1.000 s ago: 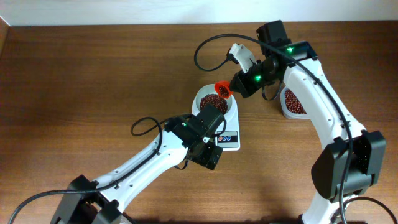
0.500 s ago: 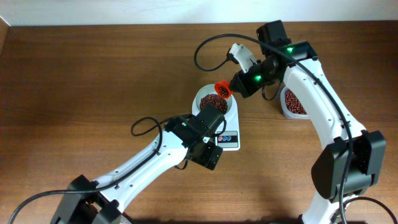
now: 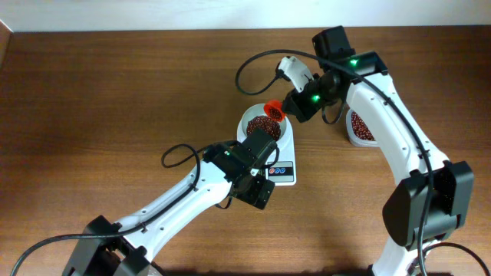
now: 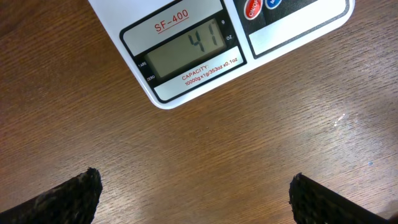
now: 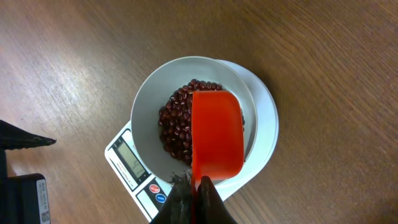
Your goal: Scoop item into bowl and weigh 50g on scale
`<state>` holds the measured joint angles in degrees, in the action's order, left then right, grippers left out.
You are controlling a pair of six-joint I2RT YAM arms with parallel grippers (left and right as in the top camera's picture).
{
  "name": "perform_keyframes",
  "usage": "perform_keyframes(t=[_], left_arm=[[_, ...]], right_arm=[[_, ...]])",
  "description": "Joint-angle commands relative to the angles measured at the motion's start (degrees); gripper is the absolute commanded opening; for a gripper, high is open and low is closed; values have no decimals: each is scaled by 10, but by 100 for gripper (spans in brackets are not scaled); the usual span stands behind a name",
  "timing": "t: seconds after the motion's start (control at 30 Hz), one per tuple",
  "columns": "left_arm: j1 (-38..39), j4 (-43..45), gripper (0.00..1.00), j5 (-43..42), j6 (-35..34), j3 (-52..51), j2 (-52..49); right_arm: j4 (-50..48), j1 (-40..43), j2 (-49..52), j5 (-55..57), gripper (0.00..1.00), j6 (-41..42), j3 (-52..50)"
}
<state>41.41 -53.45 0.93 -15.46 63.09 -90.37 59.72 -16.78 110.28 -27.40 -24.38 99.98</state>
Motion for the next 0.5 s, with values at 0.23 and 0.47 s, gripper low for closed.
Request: perform_keyframes(t=[0.23,0.47], left_arm=[[2,0,99,5,1,-4,6],[2,0,99,5,1,-4,6]], right_arm=[[-14,-7,-19,33,4,25,16],[-10,-12,-19,7,4,10,16]])
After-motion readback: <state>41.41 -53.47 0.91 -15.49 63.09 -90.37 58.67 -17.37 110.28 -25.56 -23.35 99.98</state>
